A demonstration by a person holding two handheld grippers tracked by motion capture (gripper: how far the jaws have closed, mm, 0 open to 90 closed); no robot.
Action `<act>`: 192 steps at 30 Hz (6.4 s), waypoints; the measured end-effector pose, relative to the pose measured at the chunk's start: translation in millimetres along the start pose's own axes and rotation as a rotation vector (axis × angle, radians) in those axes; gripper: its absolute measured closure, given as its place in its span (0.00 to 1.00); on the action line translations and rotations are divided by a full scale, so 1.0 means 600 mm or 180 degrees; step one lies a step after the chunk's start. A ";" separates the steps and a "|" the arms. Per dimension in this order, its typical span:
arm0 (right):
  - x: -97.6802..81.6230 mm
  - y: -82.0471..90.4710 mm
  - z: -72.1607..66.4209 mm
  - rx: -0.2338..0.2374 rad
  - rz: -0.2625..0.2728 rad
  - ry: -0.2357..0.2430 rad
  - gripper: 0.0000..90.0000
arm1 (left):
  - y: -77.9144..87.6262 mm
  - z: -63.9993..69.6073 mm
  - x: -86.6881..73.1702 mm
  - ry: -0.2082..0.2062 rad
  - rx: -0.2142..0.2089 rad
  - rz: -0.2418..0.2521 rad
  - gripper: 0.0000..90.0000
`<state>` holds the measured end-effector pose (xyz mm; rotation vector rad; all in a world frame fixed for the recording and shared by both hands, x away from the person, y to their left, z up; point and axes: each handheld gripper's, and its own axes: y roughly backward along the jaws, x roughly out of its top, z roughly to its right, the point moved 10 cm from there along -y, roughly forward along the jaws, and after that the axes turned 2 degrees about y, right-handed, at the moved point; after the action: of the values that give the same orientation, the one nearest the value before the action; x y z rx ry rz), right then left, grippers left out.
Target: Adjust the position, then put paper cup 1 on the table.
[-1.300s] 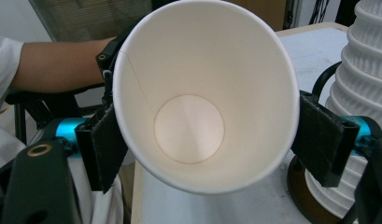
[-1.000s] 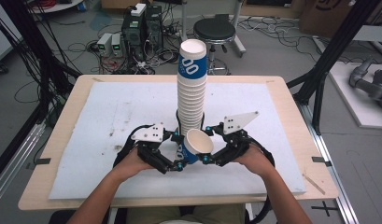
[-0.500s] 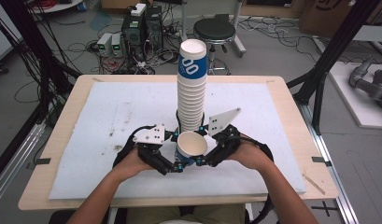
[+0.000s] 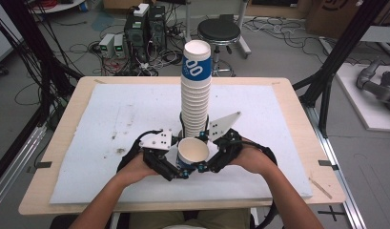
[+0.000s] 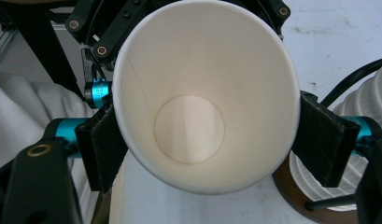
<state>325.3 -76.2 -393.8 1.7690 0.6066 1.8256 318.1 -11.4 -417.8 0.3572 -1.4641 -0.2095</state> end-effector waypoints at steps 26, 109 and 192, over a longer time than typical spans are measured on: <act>0.007 0.035 0.006 -0.0055 0.0425 -0.0140 0.21 | 0.022 -0.010 0.010 0.0017 0.0065 0.0136 0.28; -0.159 0.137 0.092 -0.1688 0.0716 -0.1045 0.21 | 0.280 -0.282 -0.153 0.0983 0.2469 0.0543 0.27; -0.168 0.150 0.098 -0.1754 0.0737 -0.1125 0.21 | 0.308 -0.149 -0.020 0.0781 0.1946 0.1196 0.18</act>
<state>380.0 -212.4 -410.2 1.7489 -0.2313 1.5572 391.0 174.5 -368.1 0.5661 -1.2980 0.5787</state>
